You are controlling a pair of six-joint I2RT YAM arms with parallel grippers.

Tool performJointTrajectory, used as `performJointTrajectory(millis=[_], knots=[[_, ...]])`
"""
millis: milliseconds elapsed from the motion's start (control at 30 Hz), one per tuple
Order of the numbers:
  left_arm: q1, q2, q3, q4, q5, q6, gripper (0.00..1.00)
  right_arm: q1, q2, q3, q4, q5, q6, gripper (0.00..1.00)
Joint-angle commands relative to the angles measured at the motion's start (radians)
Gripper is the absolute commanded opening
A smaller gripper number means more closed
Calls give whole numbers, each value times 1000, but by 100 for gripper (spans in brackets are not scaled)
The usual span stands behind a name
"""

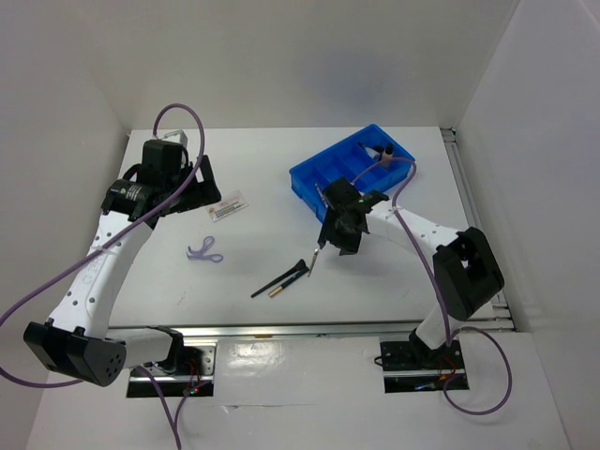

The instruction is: Organize the makeup

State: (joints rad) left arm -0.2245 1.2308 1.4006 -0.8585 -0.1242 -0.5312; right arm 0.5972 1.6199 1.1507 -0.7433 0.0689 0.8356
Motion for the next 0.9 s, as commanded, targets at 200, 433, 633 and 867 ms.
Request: performJointTrajectory(millis=[200, 433, 633, 867], knots=[[5, -19, 1, 29, 3, -9, 94, 56, 132, 55, 154, 6, 91, 63], [5, -30, -11, 18, -8, -9, 94, 78, 227, 112, 145, 86, 91, 58], [5, -30, -11, 18, -8, 10, 94, 122, 296, 155, 113, 153, 102, 48], [5, -30, -11, 18, -8, 10, 94, 168, 351, 218, 27, 239, 125, 34]])
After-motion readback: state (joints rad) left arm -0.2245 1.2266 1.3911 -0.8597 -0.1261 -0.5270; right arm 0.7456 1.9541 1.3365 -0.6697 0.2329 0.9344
